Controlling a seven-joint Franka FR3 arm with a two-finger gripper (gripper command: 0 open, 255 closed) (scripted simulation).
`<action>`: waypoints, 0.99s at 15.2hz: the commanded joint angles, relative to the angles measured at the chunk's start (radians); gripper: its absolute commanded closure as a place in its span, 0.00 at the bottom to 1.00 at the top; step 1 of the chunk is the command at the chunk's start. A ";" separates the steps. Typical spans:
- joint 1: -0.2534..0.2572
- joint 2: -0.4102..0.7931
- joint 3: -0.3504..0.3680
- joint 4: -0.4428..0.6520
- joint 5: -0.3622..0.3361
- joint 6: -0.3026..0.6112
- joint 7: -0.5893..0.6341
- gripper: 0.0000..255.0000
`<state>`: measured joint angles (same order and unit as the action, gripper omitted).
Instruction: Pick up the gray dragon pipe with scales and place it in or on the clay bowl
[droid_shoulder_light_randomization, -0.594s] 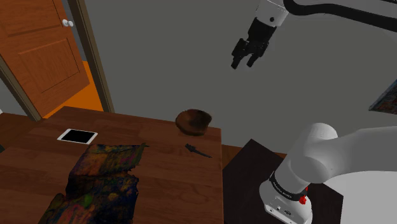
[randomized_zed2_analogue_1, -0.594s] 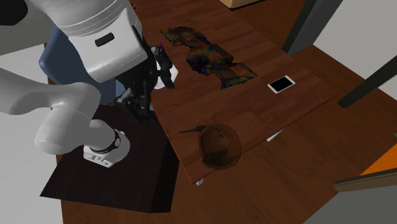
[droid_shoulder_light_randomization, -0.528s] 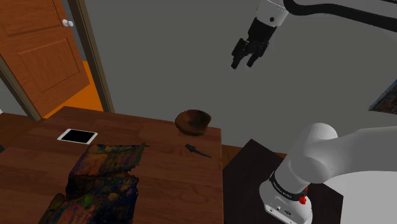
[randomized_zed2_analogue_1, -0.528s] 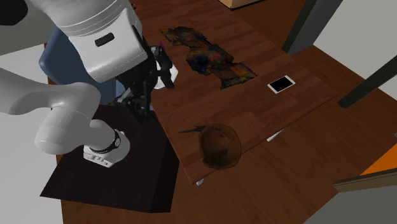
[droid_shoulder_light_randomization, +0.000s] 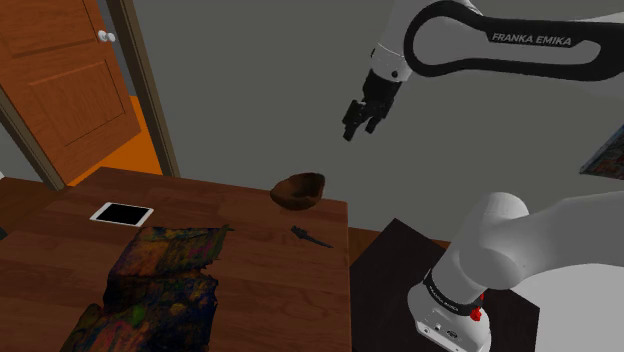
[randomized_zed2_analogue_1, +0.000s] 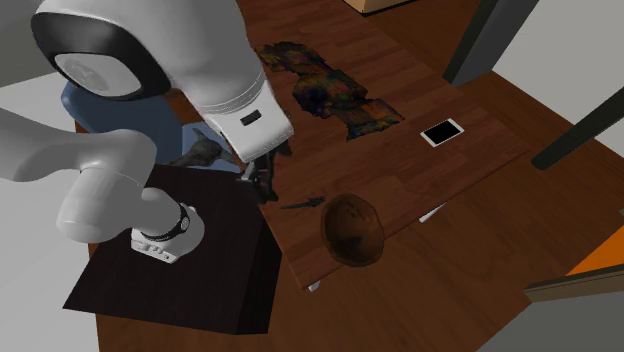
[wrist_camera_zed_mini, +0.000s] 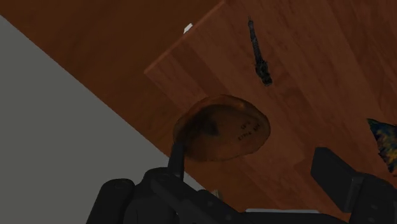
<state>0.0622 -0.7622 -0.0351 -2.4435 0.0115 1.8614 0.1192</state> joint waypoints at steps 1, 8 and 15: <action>0.014 0.025 0.003 -0.048 0.003 0.060 -0.017 0.00; 0.068 0.146 0.024 -0.174 0.021 0.256 -0.068 0.00; 0.124 0.329 0.047 -0.255 0.041 0.470 -0.120 0.00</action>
<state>0.1798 -0.4590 0.0114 -2.6865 0.0507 2.2992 0.0105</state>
